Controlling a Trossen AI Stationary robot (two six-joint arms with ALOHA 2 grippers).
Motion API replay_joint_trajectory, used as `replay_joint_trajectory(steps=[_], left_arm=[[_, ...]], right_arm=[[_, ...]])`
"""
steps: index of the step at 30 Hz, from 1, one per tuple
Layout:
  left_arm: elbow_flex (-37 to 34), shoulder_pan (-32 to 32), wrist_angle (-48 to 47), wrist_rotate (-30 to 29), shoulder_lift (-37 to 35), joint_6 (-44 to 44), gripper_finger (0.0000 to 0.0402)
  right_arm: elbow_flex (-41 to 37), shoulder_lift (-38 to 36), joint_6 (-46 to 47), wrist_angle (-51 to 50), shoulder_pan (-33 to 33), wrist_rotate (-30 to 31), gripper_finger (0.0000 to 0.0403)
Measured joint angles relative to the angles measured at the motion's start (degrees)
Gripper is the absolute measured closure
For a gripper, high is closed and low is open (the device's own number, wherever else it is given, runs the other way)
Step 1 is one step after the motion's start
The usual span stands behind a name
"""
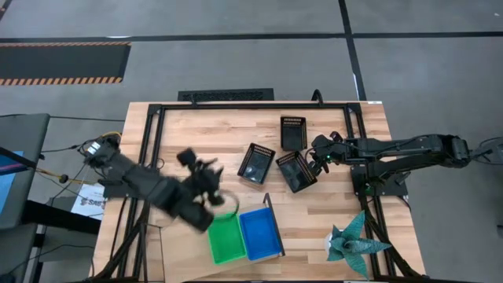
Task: Stack baskets on shelf by color
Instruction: Put the left black basket on the shelf
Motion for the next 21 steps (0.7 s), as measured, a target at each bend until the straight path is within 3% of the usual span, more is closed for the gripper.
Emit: replay_joint_trajectory(steps=[3,6,8,13,21], left_arm=[[-0.1,7.2,0.6,1.8,0.3,5.5,0.0266],[-0.8,14.3,4.9,7.4,0.6,13.3,0.0265],[-2.8,18.5,12.1,13.6,0.4,21.7,0.0265],[-12.9,26.0,33.2,36.3,-0.2,44.3,0.0265],[-26.6,32.9,55.9,51.0,-0.2,61.0,0.0265]], right_arm=[[0.0,0.0,0.0,0.0,0.0,0.0,0.0285],[0.0,0.0,0.0,0.0,0.0,0.1,0.0285],[0.0,0.0,0.0,0.0,0.0,0.2,0.0285],[0.0,0.0,0.0,0.0,0.0,0.2,0.0285],[0.0,0.0,0.0,0.0,0.0,0.3,0.0285]])
